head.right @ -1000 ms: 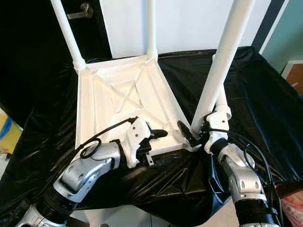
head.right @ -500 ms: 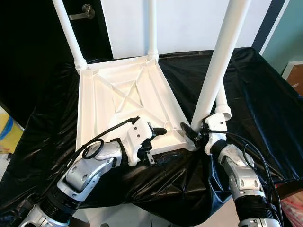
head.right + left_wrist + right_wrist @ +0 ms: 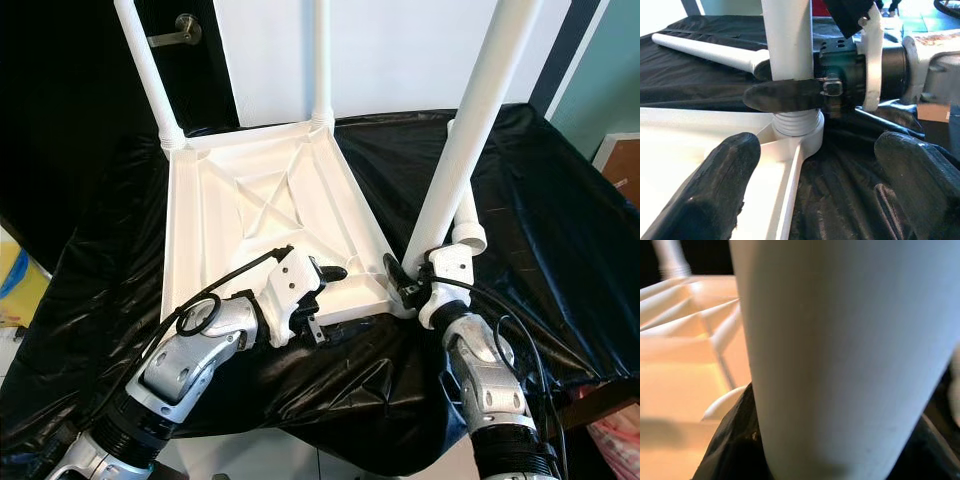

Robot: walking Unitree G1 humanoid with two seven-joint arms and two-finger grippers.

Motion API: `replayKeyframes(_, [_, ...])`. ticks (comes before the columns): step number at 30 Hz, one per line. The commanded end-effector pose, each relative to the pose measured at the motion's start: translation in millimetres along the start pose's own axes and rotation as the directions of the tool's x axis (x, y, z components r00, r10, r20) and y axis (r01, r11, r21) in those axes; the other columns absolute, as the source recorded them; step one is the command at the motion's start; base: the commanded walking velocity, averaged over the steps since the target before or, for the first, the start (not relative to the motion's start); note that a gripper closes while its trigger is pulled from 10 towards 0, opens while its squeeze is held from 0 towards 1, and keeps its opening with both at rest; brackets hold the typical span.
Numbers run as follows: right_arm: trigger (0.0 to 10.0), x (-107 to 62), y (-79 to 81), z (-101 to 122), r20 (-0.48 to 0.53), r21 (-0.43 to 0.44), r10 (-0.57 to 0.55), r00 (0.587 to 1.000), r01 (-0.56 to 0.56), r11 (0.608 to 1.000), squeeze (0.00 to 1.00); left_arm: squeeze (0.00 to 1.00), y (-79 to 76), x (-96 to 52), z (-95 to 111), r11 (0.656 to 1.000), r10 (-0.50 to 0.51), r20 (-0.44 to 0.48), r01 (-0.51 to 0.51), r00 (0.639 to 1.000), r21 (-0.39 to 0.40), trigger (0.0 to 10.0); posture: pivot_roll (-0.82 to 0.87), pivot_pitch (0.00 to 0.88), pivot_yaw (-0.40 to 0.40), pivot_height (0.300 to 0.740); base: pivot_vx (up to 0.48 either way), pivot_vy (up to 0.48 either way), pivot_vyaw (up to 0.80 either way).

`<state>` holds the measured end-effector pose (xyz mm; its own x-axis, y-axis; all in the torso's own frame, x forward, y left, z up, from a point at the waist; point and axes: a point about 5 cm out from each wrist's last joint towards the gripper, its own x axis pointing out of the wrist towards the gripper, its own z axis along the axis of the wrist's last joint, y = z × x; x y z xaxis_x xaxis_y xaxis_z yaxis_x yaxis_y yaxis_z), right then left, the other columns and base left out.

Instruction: Building children table

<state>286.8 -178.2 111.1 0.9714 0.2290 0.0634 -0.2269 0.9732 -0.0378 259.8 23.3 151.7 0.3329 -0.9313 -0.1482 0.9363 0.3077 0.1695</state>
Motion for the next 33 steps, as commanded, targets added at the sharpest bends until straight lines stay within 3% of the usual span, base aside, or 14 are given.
replayKeyframes(1, [10.0, -3.4, 7.2, -15.0, -0.079, 0.010, -0.030, 0.996, 0.031, 0.999, 0.00, 0.00, 6.3, -0.5, -2.7, 0.995, 0.102, -0.006, -0.102, 0.995, 0.005, 10.0, -0.16, 0.000, 0.017, 0.740, 0.000, 0.000, 0.00])
replayKeyframes(4, [10.0, -2.3, 12.9, -15.5, -0.081, 0.020, -0.075, 0.994, 0.077, 0.997, 0.00, 0.00, 6.9, 0.1, -2.9, 0.995, 0.103, -0.004, -0.103, 0.995, 0.007, 10.0, -0.16, 0.000, 0.018, 0.740, 0.000, 0.000, 0.00])
replayKeyframes(7, [10.0, -0.5, 21.7, -20.7, -0.129, 0.006, -0.273, 0.954, 0.276, 0.961, 0.00, 0.00, 10.4, 0.0, -2.6, 0.994, 0.108, -0.003, -0.108, 0.994, 0.019, 10.0, -0.16, 0.000, 0.017, 0.740, 0.000, 0.000, 0.00])
replayKeyframes(10, [10.0, -0.3, 30.6, -25.3, -0.160, 0.010, -0.330, 0.930, 0.336, 0.942, 0.00, 0.00, 11.4, 0.2, -4.3, 0.994, 0.108, -0.016, -0.107, 0.994, 0.033, 10.0, -0.16, 0.000, 0.016, 0.740, 0.000, 0.000, 0.00])
replayKeyframes(16, [10.0, 4.3, 52.2, -21.5, -0.133, 0.072, -0.262, 0.956, 0.273, 0.959, 0.00, 0.00, 11.1, -1.1, -7.4, 0.994, 0.103, -0.024, -0.103, 0.994, 0.031, 10.0, -0.16, 0.000, 0.019, 0.740, 0.000, 0.000, 0.00])
replayKeyframes(29, [10.0, 6.6, 53.2, -4.1, -0.015, 0.075, -0.244, 0.970, 0.245, 0.967, 0.00, 0.00, 18.3, -3.1, -7.9, 0.992, 0.113, -0.033, -0.111, 0.993, 0.057, 10.0, -0.17, 0.000, 0.031, 0.740, 0.000, 0.000, 0.00])
replayKeyframes(30, [10.0, 6.9, 53.1, -2.2, -0.004, 0.067, -0.235, 0.972, 0.234, 0.970, 0.05, 0.00, 19.4, -3.7, -8.3, 0.992, 0.113, -0.039, -0.110, 0.993, 0.068, 10.0, -0.16, 0.000, 0.024, 0.740, 0.000, 0.000, 0.00])
replayKeyframes(31, [10.0, 6.7, 51.5, -0.5, 0.003, 0.066, -0.229, 0.973, 0.228, 0.971, 1.00, 0.00, 20.9, -5.0, -8.3, 0.991, 0.114, -0.043, -0.111, 0.993, 0.077, 10.0, -0.16, 0.000, 0.021, 0.740, 0.000, 0.000, 0.00])
replayKeyframes(33, [10.0, 6.3, 48.8, 1.4, 0.017, 0.054, -0.218, 0.976, 0.216, 0.975, 1.00, 0.00, 22.3, -6.6, -8.3, 0.991, 0.119, -0.043, -0.115, 0.992, 0.074, 10.0, -0.16, 0.000, 0.019, 0.740, 0.000, 0.000, 0.00])
